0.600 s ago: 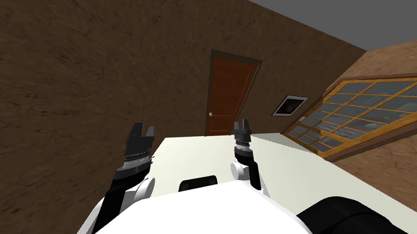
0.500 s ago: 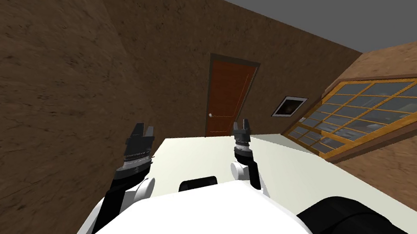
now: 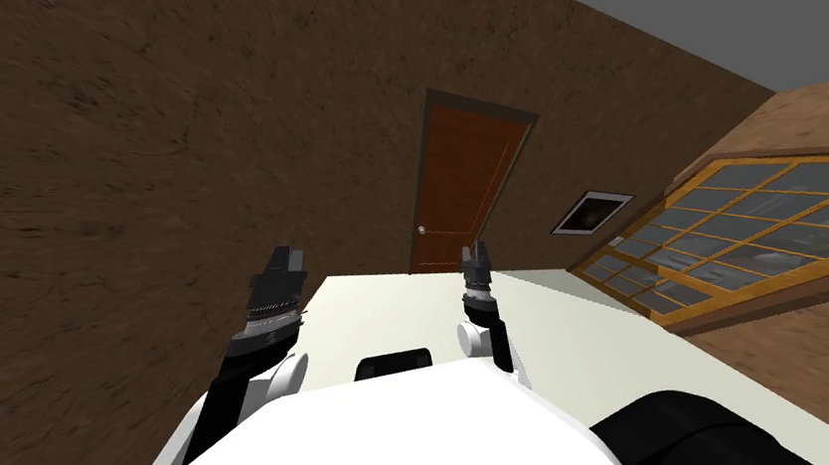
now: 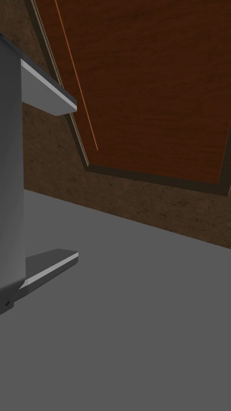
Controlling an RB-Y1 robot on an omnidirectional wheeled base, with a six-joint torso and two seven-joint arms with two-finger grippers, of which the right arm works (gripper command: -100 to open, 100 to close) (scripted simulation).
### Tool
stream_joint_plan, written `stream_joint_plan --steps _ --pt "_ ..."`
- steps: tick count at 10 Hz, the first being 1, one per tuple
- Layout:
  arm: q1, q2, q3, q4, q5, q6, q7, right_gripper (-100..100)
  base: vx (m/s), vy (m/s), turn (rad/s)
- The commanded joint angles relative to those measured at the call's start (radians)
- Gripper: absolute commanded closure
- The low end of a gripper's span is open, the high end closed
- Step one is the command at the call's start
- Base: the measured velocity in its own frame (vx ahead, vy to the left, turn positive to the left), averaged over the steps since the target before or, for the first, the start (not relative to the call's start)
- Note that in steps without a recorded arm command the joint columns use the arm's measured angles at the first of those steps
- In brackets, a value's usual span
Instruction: Pull the door open
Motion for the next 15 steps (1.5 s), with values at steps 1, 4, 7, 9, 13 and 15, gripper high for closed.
stream_joint_plan --steps 1,4,7,9,13,15 --pt "0.002 -0.005 0.001 0.027 0.0 -0.012 0.034 -100 0.128 -0.018 0.03" --pt "-0.002 -0.013 -0.002 0.07 -0.003 -0.023 0.085 -100 0.089 -0.004 0.028" --pt "-0.006 -0.022 -0.005 0.116 -0.006 -0.034 0.14 -100 0.087 0.002 0.027" --pt "-0.009 -0.027 -0.007 0.151 -0.008 -0.043 0.182 -100 0.107 -0.001 0.033" --pt "-0.016 -0.037 -0.012 0.224 -0.012 -0.062 0.269 -100 0.102 -0.002 0.037" --pt "-0.02 -0.042 -0.015 0.263 -0.014 -0.072 0.317 -100 0.094 -0.006 0.03"
